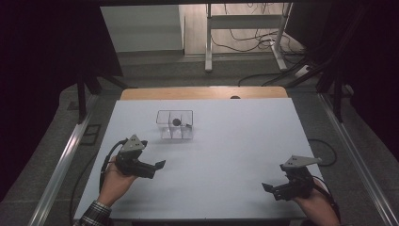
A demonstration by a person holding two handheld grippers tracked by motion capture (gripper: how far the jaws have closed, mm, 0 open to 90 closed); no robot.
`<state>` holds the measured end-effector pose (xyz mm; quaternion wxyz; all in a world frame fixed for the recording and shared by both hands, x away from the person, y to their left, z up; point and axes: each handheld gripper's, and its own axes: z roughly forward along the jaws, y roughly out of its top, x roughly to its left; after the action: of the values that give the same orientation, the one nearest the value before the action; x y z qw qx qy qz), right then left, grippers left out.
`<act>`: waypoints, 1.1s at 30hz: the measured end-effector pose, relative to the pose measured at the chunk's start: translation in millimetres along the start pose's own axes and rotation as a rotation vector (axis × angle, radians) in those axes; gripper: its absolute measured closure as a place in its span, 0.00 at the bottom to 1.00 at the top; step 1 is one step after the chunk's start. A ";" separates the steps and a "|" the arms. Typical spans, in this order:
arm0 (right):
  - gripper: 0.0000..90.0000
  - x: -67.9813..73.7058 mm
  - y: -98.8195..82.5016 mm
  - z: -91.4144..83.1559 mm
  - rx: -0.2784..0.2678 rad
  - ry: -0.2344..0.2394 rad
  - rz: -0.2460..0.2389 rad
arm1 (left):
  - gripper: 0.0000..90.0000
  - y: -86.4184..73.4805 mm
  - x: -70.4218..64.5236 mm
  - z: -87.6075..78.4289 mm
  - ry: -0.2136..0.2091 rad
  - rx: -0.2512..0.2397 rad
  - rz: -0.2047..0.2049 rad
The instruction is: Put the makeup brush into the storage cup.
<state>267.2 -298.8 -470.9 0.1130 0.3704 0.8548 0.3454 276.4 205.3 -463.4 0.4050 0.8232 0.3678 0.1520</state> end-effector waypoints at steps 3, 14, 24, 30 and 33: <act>0.00 -0.1 -0.1 0.2 0.001 -0.001 0.001 | 0.00 -1.9 0.3 -1.7 0.001 0.001 -0.003; 0.00 -0.3 -0.1 0.4 -0.001 0.000 0.003 | 0.00 -10.4 2.5 -8.3 0.012 0.002 -0.017; 0.00 -0.3 -0.2 0.6 -0.002 -0.001 0.005 | 0.00 -17.7 3.4 -13.1 0.028 0.011 -0.018; 0.00 -0.3 -0.2 0.3 0.000 -0.001 0.004 | 0.00 -21.6 4.2 -17.2 0.038 0.021 -0.024; 0.00 -0.3 -0.2 0.4 0.000 -0.001 0.004 | 0.00 -24.6 5.1 -19.6 0.044 0.021 -0.032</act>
<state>267.4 -298.9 -471.3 0.1129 0.3723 0.8540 0.3454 257.2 229.8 -470.5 0.3906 0.8177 0.3915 0.1597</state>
